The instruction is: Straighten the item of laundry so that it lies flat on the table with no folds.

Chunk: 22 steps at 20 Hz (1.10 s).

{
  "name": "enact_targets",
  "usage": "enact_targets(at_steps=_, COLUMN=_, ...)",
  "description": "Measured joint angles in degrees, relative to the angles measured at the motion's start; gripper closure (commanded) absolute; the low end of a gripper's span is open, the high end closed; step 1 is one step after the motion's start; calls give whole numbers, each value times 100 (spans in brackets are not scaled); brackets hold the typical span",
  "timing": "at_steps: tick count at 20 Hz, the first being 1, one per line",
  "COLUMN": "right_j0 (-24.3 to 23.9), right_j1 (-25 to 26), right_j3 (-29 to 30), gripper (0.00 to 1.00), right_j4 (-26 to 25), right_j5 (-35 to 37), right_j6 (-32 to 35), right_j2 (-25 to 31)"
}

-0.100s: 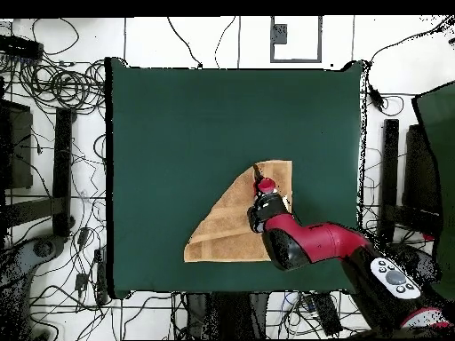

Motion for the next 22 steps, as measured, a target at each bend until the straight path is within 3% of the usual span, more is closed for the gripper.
enact_targets(at_steps=6, right_j0=-5, right_j1=77, right_j3=0, gripper=0, right_j4=522, right_j5=-2040, right_j6=0, right_j2=86)
enact_targets(at_steps=11, right_j0=22, right_j1=78, right_j3=1, gripper=0, right_j4=942, right_j5=-2900, right_j6=0, right_j2=93)
enact_targets(at_steps=16, right_j0=55, right_j1=125, right_j3=-49, gripper=0, right_j4=1008, right_j5=-2794, right_j6=0, right_j2=91)
enact_targets(at_steps=19, right_j0=45, right_j1=230, right_j3=-104, gripper=0, right_j4=927, right_j5=-1943, right_j6=0, right_j2=103)
enact_targets(at_steps=22, right_j0=-49, right_j1=351, right_j3=-106, gripper=0, right_j4=875, right_j5=-497, right_j6=0, right_j2=144)
